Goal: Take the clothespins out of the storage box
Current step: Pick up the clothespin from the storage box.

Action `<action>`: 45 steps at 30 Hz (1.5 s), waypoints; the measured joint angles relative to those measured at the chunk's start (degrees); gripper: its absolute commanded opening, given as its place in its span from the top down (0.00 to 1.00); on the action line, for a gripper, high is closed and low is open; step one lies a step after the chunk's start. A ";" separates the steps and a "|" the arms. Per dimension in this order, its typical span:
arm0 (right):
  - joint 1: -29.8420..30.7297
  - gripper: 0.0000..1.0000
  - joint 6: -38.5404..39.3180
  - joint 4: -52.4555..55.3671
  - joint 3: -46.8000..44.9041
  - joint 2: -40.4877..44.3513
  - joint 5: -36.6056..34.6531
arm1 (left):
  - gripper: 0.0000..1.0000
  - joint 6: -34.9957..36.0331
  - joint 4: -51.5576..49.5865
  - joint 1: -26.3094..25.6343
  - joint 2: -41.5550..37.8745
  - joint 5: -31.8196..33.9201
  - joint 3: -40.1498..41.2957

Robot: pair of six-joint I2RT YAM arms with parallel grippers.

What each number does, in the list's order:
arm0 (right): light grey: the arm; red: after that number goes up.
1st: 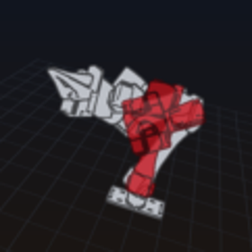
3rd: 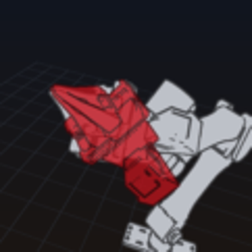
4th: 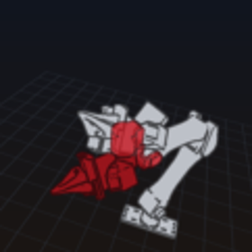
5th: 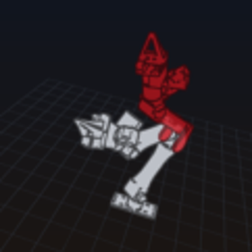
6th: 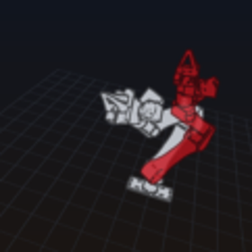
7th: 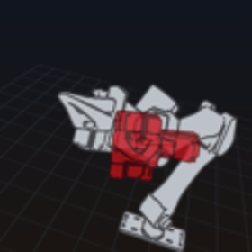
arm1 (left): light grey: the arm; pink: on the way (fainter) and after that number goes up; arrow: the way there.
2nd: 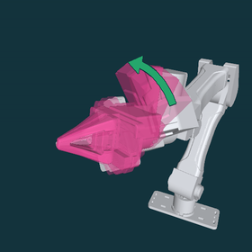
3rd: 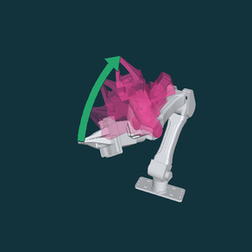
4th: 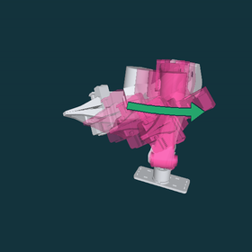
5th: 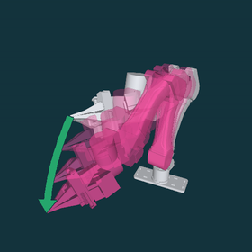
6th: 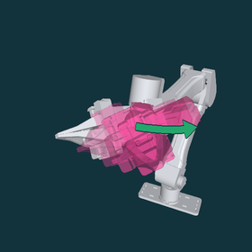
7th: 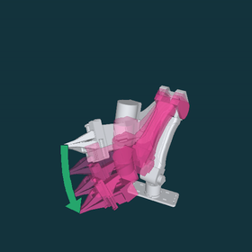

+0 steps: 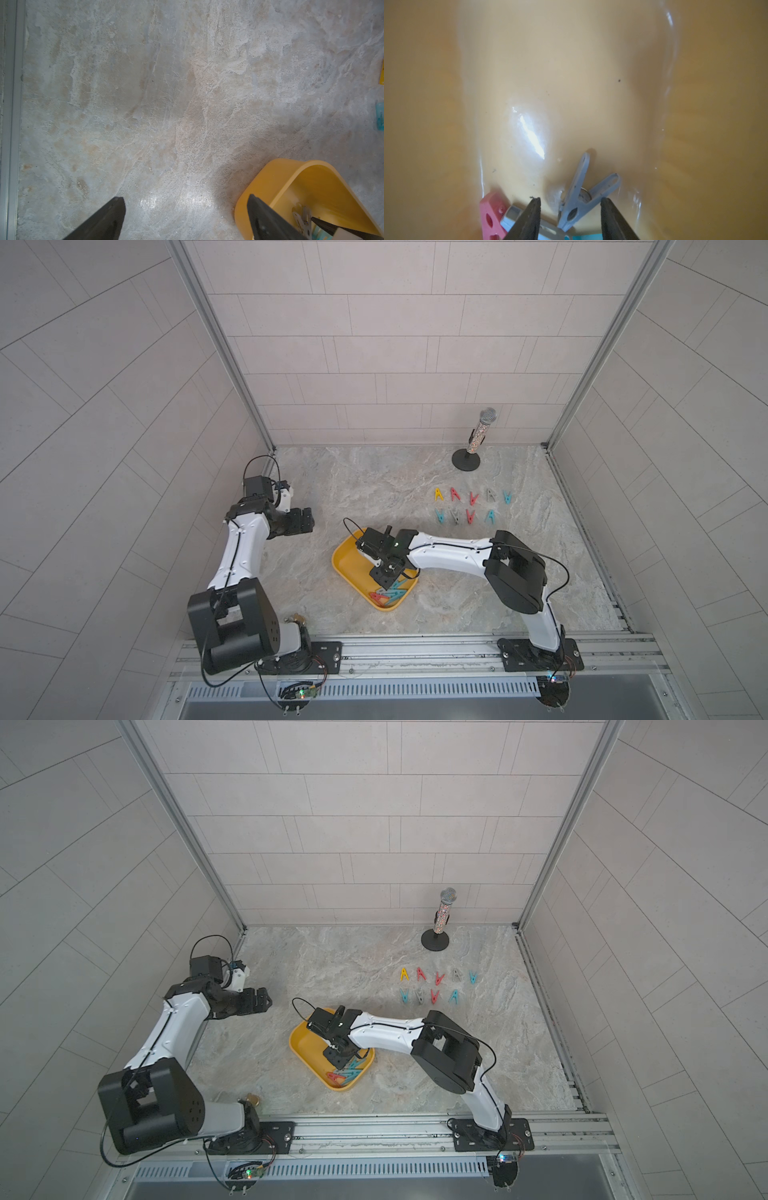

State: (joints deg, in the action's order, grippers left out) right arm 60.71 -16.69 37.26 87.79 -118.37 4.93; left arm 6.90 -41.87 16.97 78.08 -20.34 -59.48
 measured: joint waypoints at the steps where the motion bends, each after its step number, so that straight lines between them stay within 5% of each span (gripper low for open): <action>1: 0.00 0.51 0.00 0.15 0.31 -0.22 -0.17 | 0.00 0.00 -0.02 0.00 0.00 0.00 0.00; 11: -0.26 0.55 0.17 0.68 1.57 -1.27 -1.42 | 0.00 0.00 -0.02 0.02 0.00 0.02 0.00; 17: -0.37 0.65 0.50 0.68 1.57 -1.33 -1.97 | 0.00 0.00 -0.02 0.02 0.00 0.02 0.00; 25: -0.39 0.58 0.70 0.68 1.57 -1.53 -2.38 | 0.00 0.00 -0.02 0.02 0.00 0.02 0.00; 37: -0.66 0.63 0.74 0.48 1.75 -2.69 -2.19 | 0.00 0.00 0.00 0.22 0.00 0.02 0.00; 45: -0.66 0.76 0.76 0.42 1.77 -2.69 -2.16 | 0.00 0.00 -0.02 0.31 0.00 0.00 0.00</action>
State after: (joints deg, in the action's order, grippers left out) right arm 60.05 -15.92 37.67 89.56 -121.05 2.76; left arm 6.90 -41.89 17.28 78.08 -20.34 -59.48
